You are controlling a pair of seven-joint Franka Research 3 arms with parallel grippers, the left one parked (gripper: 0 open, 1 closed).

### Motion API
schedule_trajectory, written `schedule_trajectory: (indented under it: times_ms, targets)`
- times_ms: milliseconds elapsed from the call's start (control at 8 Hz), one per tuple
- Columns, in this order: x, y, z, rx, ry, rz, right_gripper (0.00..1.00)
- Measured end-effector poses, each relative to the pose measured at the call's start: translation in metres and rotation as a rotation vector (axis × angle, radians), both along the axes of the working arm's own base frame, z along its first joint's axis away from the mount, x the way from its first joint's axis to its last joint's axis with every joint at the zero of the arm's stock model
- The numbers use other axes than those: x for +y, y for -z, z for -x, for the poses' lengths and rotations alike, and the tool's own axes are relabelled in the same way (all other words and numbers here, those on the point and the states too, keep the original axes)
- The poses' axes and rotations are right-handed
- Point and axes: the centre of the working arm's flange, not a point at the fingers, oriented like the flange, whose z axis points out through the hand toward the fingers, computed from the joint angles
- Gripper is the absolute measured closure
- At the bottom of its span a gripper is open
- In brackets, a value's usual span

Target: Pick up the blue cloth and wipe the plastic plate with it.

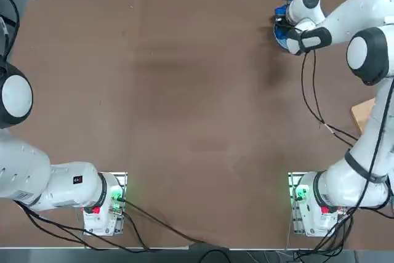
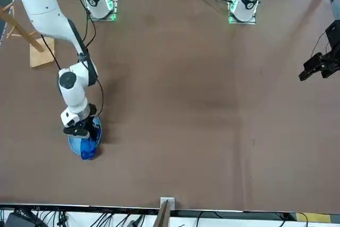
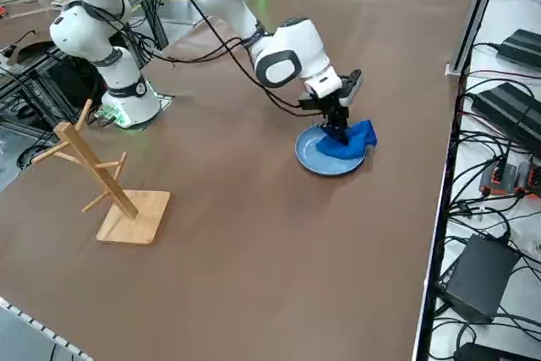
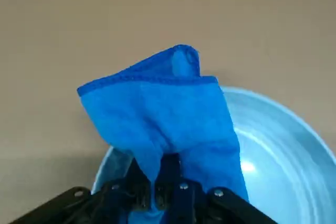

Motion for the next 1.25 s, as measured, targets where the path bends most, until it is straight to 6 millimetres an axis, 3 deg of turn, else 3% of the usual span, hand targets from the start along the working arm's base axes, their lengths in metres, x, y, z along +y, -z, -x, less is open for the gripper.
schedule_trajectory:
  times_ms: [375,625,875,1250]
  targets:
    - [-0.042,0.002,-0.012,-0.016,-0.044,0.028,0.94]
    - [-0.058,0.002,-0.012,0.002,-0.026,0.036,0.94]
    - [-0.057,-0.004,-0.011,0.093,0.056,0.069,0.94]
    - [-0.029,-0.009,-0.001,0.217,0.172,0.1,0.94]
